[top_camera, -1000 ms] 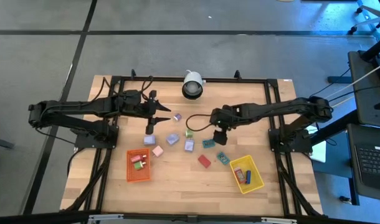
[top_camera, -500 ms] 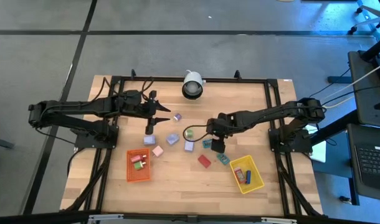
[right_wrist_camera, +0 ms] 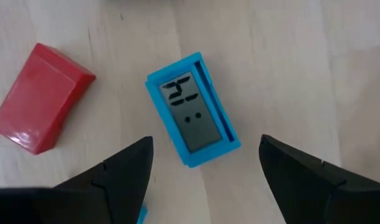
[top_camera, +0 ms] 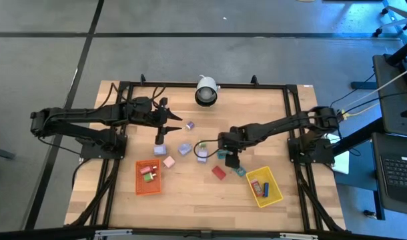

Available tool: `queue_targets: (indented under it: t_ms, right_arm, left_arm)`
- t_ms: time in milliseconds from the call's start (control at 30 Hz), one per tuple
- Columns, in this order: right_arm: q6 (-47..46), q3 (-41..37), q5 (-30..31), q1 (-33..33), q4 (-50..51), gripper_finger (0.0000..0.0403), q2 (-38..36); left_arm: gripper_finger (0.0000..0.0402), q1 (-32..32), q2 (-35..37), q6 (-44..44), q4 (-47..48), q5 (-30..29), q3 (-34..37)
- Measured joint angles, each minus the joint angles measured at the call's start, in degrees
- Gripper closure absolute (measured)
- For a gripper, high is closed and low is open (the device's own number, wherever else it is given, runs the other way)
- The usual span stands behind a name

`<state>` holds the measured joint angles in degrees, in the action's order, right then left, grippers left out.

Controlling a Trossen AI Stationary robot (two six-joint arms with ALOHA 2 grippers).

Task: Pick & Place Office items
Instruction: Put the top light blue digital clock into the yellow basket

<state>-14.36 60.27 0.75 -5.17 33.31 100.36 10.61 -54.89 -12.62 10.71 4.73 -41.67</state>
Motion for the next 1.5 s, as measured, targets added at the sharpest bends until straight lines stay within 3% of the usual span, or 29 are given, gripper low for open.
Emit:
queue_targets:
  t_ms: [1100, 1267, 1500]
  right_arm:
    - [2.6, 0.2, -1.6, 0.3, -5.3, 0.0122, 6.2]
    - [2.8, 0.1, -1.4, 0.3, -5.3, 0.0155, 6.2]
    - [1.9, 0.1, -1.0, 0.4, -5.4, 0.0244, 6.3]
  left_arm:
    - [0.0247, 0.0, 0.0, -0.5, 3.4, 0.1, 0.0]
    - [0.0247, 0.0, 0.0, -0.6, 3.6, 0.1, 0.0]
    - [0.0250, 0.0, 0.0, -0.2, 4.6, 0.0, 0.0]
